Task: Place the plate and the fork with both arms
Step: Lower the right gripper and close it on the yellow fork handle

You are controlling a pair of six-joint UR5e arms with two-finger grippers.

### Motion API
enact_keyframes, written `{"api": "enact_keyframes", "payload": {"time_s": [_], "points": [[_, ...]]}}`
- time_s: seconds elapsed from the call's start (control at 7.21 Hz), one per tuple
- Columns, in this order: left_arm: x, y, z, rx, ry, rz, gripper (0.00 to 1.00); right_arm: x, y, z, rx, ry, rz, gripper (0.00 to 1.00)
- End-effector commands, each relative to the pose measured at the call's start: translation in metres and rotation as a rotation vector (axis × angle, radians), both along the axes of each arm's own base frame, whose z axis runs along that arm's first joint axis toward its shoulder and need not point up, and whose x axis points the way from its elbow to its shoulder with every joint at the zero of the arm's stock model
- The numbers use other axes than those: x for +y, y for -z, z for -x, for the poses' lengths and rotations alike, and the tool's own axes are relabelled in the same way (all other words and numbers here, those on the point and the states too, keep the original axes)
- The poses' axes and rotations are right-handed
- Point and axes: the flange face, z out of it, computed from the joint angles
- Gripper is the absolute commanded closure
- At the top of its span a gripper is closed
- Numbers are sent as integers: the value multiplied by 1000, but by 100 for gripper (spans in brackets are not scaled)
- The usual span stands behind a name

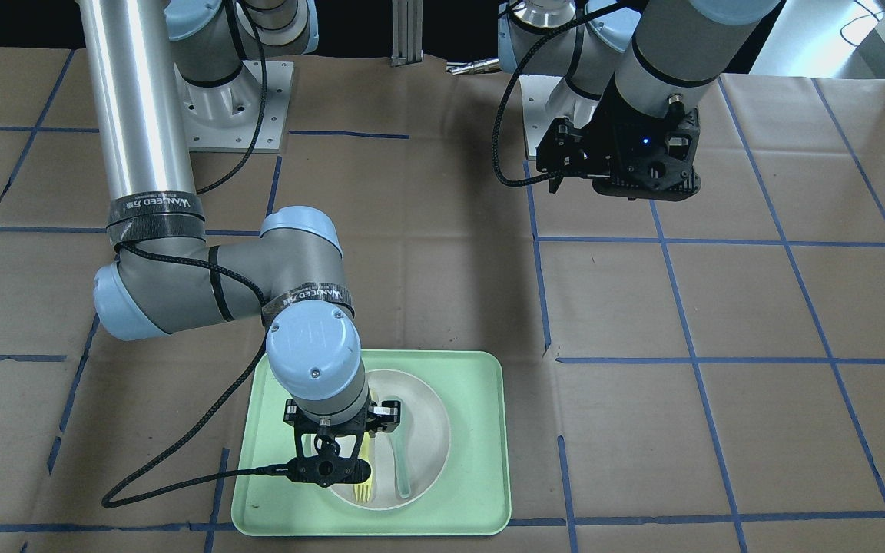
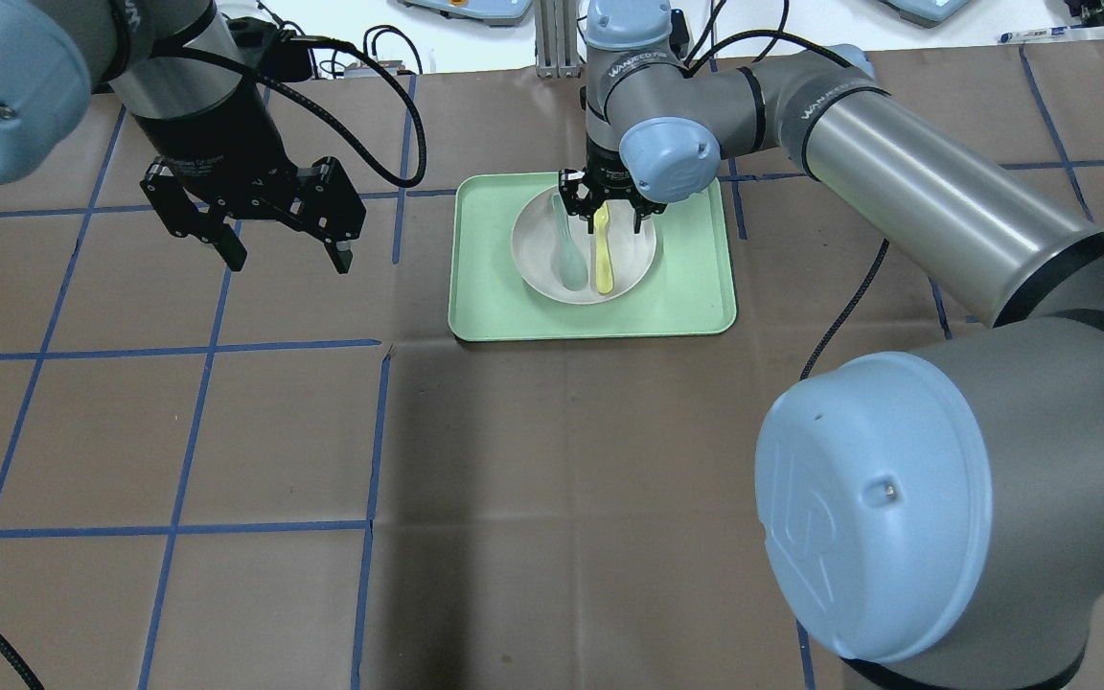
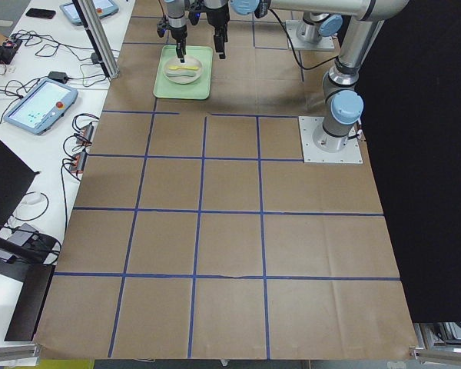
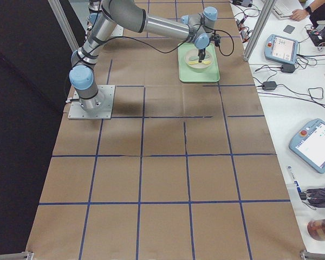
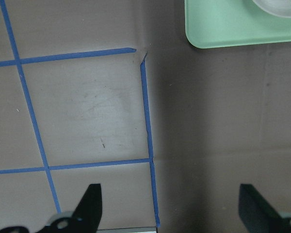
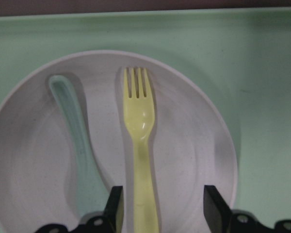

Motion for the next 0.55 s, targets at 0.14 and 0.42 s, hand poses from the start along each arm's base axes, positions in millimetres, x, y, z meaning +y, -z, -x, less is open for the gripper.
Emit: {"api": "enact_keyframes", "payload": {"time_s": [0.14, 0.42], "points": [[-1, 0, 0, 1, 1, 1, 0, 3, 12, -9, 0, -10, -17, 44], [-2, 1, -1, -1, 0, -2, 0, 5, 24, -16, 10, 3, -30, 44]]}}
